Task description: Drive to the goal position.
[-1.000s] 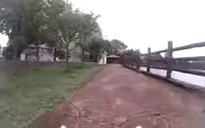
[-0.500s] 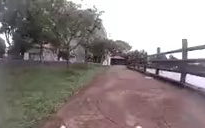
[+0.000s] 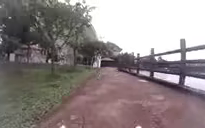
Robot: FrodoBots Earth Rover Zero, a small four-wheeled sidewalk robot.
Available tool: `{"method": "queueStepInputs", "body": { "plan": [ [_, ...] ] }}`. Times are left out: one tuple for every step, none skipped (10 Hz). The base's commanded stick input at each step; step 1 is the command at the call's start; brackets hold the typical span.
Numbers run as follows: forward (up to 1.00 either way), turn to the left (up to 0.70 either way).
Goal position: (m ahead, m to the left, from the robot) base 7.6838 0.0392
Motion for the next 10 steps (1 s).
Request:
{"method": "queueStepInputs", "body": {
  "plan": [
    [1.00,-0.30],
    [1.00,-0.30],
    [1.00,-0.30],
    [1.00,0.10],
    [1.00,0.10],
    [1.00,0.10],
    [1.00,0.10],
    [1.00,0.10],
    [1.00,0.10],
    [1.00,0.10]
  ]
}}
